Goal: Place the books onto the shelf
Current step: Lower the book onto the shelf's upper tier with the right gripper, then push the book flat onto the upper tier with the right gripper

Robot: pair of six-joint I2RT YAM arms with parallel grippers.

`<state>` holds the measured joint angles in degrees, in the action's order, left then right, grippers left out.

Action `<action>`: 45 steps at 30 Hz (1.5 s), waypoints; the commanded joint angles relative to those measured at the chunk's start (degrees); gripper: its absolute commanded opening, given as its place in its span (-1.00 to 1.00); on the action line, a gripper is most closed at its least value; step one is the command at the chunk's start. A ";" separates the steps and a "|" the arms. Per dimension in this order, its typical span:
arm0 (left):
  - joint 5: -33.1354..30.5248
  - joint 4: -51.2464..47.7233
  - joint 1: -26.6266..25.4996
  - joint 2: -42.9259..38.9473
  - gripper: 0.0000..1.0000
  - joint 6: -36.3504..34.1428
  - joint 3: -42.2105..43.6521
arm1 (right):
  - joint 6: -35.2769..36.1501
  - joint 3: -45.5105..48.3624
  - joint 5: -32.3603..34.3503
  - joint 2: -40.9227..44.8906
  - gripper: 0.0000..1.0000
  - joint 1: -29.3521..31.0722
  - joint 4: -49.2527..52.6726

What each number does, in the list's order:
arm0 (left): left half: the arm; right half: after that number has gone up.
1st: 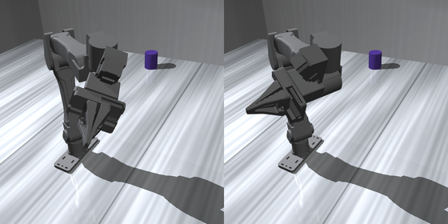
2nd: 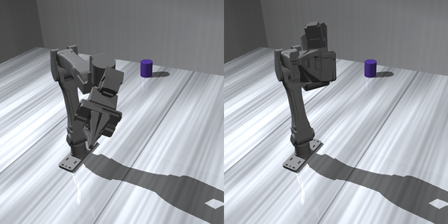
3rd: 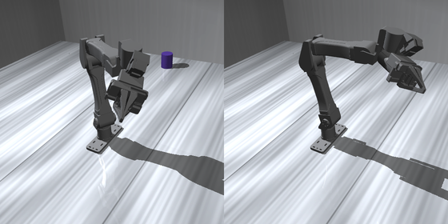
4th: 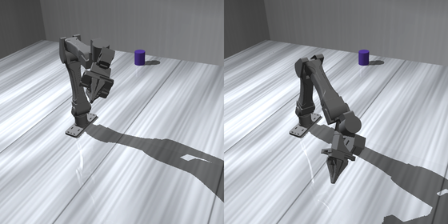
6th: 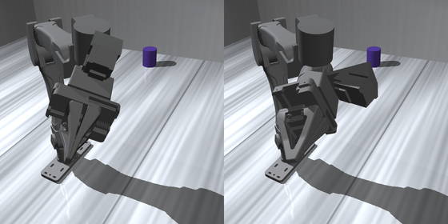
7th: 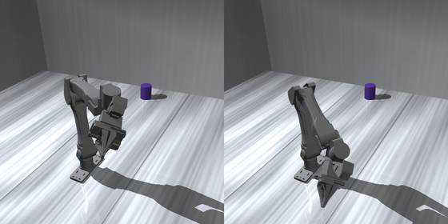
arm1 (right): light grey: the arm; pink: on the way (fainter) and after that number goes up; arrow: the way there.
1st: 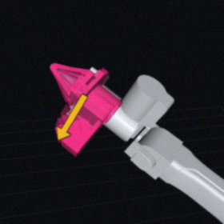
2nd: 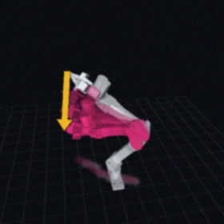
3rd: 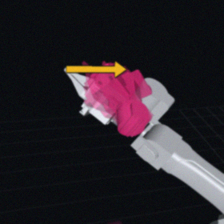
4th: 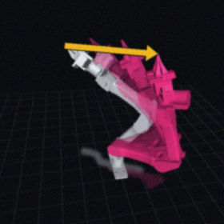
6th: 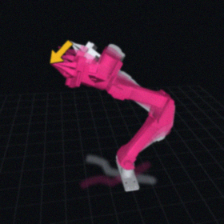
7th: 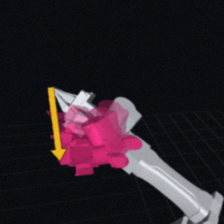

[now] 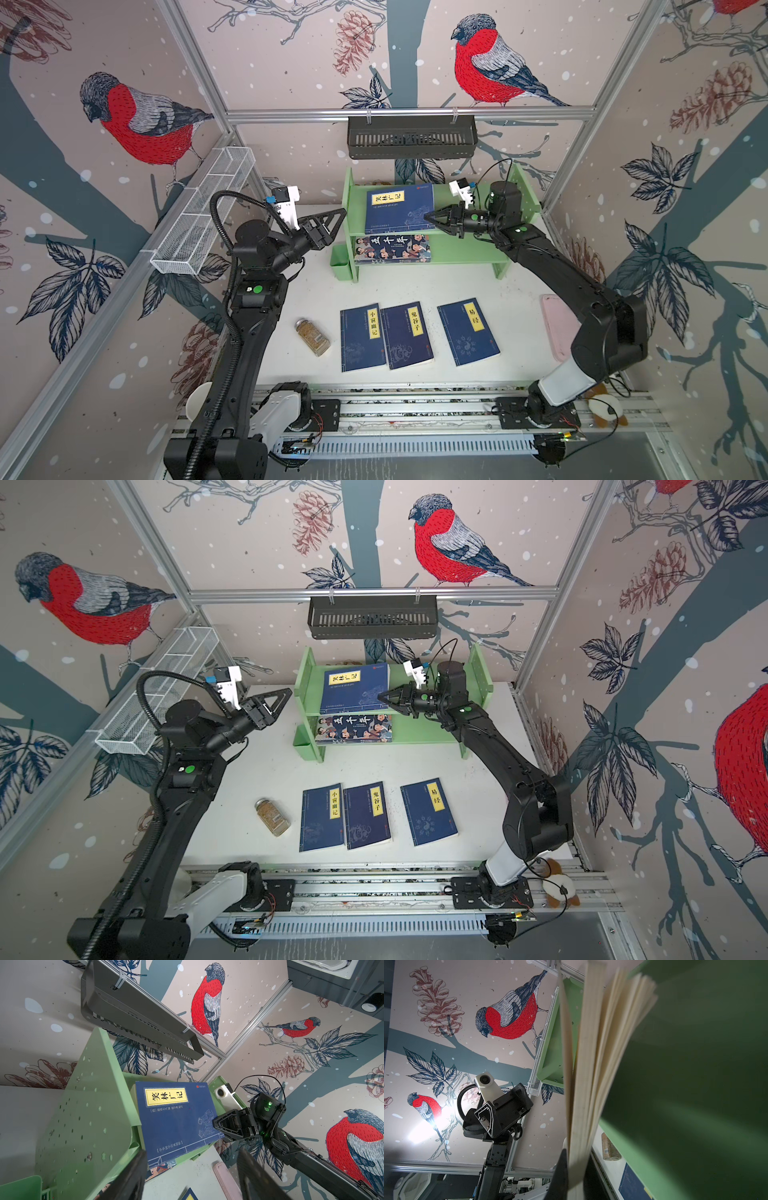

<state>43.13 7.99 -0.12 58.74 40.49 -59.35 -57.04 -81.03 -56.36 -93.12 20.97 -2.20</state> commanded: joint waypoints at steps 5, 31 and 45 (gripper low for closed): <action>1.07 3.10 0.12 -0.39 0.38 0.49 0.99 | 6.61 -3.86 3.10 -1.34 -0.37 0.03 7.66; 0.72 1.94 0.12 -2.25 0.39 -1.60 3.26 | 27.94 -18.95 38.97 -2.51 0.50 3.35 39.84; -2.44 -2.98 0.12 -3.93 0.40 -9.16 4.42 | 25.37 -22.50 32.92 -7.29 0.53 7.52 36.44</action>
<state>42.41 6.96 -0.12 55.29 36.60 -55.07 -30.22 -103.59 -21.98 -99.83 28.08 32.88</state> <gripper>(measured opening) 0.699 0.761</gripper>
